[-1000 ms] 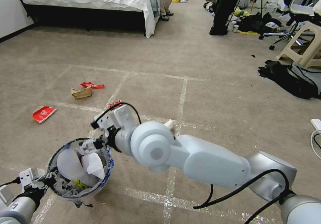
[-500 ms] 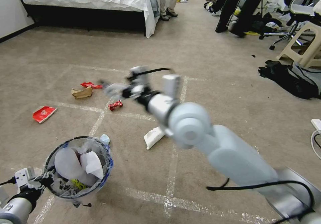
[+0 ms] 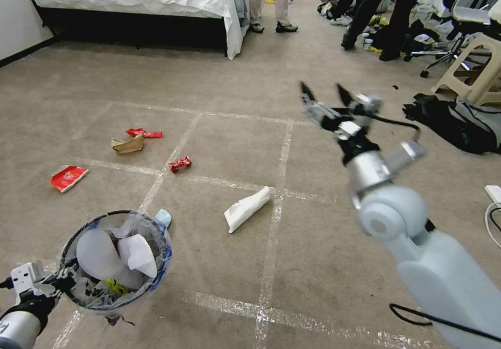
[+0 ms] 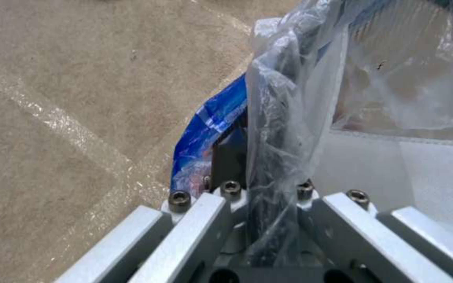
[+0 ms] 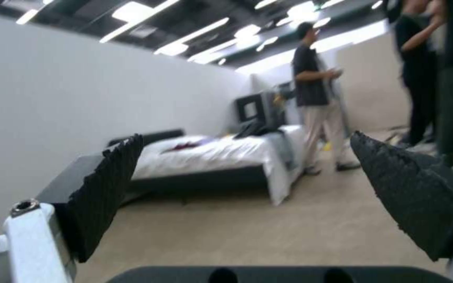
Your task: Pick up the trash bin and place the garbage on the floor into it.
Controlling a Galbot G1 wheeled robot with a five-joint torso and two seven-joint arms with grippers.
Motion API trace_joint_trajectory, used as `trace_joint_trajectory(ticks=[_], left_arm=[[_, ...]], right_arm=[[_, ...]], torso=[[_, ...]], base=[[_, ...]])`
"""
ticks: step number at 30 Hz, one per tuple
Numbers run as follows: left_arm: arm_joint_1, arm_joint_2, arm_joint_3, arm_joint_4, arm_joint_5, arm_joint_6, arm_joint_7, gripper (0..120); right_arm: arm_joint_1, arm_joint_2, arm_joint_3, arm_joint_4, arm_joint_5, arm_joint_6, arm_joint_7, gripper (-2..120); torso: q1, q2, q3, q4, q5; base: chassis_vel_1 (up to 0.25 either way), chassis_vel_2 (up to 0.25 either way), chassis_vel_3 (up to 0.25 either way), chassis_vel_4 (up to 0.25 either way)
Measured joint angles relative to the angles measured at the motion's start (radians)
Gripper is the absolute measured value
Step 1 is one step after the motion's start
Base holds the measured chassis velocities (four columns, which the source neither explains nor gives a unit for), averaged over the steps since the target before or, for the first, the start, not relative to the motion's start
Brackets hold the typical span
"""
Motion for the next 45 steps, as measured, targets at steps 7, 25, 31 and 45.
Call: trace_joint_trajectory(ticks=[7, 25, 31, 45], left_arm=[[0.024, -0.008, -0.013, -0.027, -0.002, -0.008, 0.0, 1], [0.058, -0.016, -0.047, -0.038, -0.007, -0.021, 0.0, 1], [0.059, -0.012, -0.076, -0.025, -0.026, -0.024, -0.001, 1], [0.072, -0.006, -0.094, -0.007, -0.041, -0.031, 0.003, 1]], right_arm=[[-0.129, 0.071, 0.153, 0.056, -0.12, 0.009, -0.021, 99], [-0.474, 0.247, 0.293, 0.104, -0.4, 0.162, -0.066, 99], [-0.505, 0.252, 0.274, 0.087, -0.414, 0.167, -0.063, 100], [-0.527, 0.217, 0.24, 0.069, -0.411, 0.147, -0.048, 100]], torso=[[0.0, 0.0, 0.0, 0.0002, -0.0004], [0.0, 0.0, 0.0, 0.0, -0.0006], [0.0, 0.0, 0.0, 0.0001, -0.0006], [0.0, 0.0, 0.0, 0.0001, -0.0005]], base=[[0.0, 0.0, 0.0, 0.0], [0.0, 0.0, 0.0, 0.0], [0.0, 0.0, 0.0, 0.0], [0.0, 0.0, 0.0, 0.0]])
